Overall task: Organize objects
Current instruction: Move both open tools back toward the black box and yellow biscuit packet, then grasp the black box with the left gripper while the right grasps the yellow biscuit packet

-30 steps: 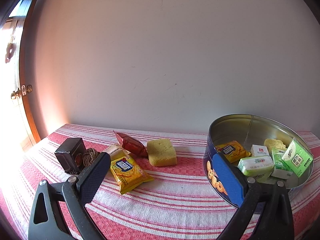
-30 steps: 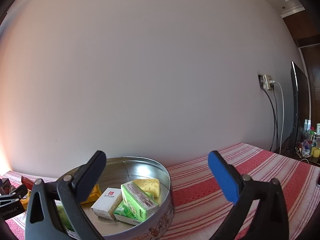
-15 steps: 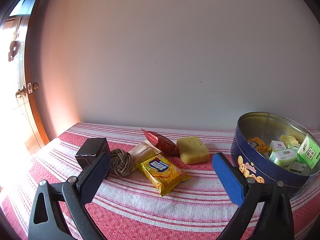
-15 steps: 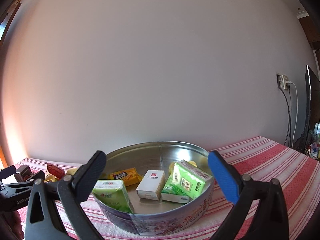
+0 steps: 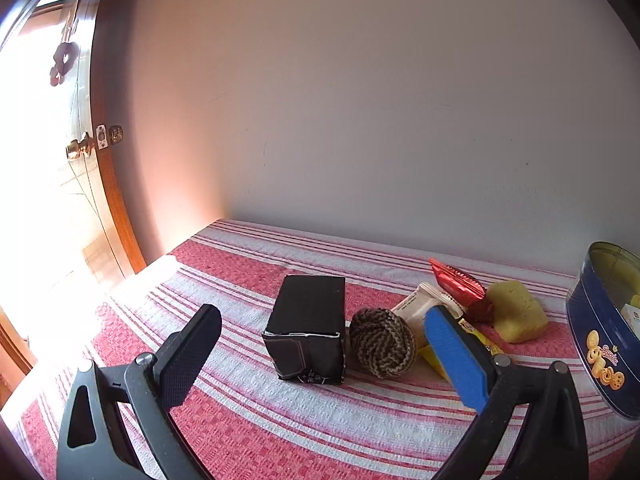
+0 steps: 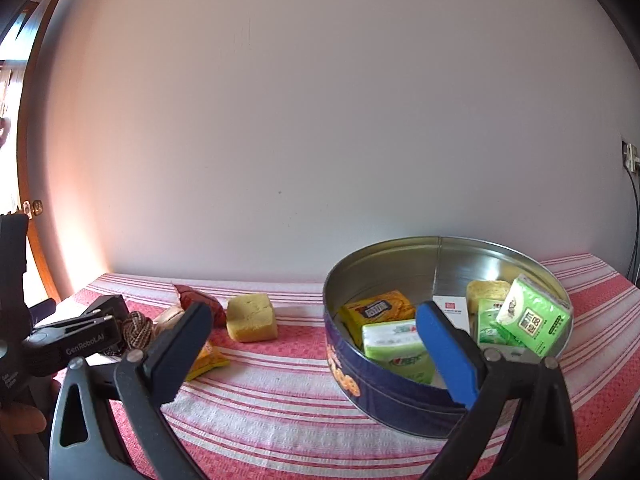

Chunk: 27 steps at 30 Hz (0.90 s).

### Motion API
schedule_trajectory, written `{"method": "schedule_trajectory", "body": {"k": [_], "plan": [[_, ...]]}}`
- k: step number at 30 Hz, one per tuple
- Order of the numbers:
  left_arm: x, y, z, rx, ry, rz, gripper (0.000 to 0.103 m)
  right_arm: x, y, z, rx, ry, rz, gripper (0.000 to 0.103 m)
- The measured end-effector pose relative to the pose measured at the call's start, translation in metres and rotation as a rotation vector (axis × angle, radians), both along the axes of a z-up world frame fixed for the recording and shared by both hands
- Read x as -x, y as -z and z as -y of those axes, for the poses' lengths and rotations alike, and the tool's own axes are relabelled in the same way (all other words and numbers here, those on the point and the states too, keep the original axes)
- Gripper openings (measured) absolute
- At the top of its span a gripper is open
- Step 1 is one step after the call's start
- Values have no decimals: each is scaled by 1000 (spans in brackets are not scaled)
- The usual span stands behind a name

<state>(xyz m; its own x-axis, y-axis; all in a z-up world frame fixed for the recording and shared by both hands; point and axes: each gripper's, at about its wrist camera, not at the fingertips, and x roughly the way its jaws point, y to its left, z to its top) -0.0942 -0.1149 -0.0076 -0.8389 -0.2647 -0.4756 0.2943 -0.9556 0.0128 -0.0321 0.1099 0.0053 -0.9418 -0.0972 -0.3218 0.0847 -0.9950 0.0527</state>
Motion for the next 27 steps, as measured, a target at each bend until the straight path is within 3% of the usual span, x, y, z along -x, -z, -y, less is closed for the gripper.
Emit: {"method": "schedule_trajectory", "body": {"k": [6, 9, 12, 15, 17, 23, 27], "plan": [[36, 11, 24, -83, -8, 92, 102, 25, 12, 41, -9, -121, 108, 103], [55, 16, 28, -96, 16, 141, 102, 45, 23, 61, 5, -185, 202, 103], [69, 24, 38, -166, 36, 198, 102, 66, 35, 77, 8, -259, 312, 98], [72, 29, 57, -251, 41, 198, 102, 87, 47, 91, -3, -333, 409, 93], [72, 30, 68, -259, 12, 200, 102, 99, 55, 96, 4, -367, 462, 92], [76, 38, 89, -346, -20, 241, 98, 125, 70, 114, -20, -422, 552, 91], [76, 35, 85, -311, -17, 257, 97, 128, 73, 129, -70, -436, 567, 86]]}}
